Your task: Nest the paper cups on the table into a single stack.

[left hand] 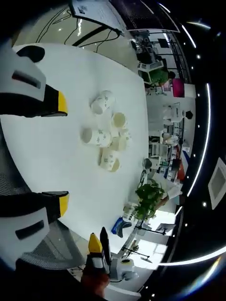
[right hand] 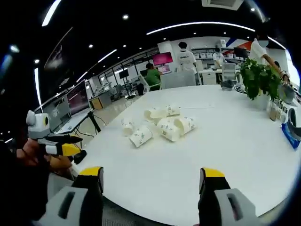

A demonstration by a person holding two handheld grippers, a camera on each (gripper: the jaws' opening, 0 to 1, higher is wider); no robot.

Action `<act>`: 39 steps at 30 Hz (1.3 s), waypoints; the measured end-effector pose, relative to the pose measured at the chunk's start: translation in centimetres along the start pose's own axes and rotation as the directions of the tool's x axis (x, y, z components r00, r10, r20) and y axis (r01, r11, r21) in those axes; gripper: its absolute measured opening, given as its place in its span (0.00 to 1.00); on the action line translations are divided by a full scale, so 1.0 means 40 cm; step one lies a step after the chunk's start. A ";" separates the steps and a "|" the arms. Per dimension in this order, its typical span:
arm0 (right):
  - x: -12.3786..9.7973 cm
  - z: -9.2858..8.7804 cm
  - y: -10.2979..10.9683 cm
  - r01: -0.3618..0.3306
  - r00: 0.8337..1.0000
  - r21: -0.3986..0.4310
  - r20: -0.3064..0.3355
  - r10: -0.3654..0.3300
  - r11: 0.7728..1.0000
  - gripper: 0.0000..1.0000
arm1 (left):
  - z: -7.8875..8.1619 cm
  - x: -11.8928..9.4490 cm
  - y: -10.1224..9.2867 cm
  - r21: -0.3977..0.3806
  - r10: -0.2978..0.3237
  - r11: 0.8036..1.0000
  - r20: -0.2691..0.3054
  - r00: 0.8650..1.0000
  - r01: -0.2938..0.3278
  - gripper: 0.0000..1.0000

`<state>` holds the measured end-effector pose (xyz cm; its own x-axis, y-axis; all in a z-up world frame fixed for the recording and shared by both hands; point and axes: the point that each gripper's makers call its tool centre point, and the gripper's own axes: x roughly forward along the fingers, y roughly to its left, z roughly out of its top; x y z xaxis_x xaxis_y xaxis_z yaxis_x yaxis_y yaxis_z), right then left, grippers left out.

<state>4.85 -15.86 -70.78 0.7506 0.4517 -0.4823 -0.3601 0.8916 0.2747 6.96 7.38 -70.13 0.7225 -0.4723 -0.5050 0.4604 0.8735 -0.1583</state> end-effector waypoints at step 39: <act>0.000 -0.035 0.002 -0.011 1.000 0.029 -0.013 0.011 1.000 0.83 | -0.029 -0.019 0.008 -0.026 0.026 0.999 -0.011 1.000 -0.026 0.61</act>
<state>4.04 -15.76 -71.92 0.7393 0.4621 -0.4898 -0.3519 0.8853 0.3041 5.95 8.14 -70.78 0.7285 -0.4482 -0.5180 0.4279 0.8883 -0.1668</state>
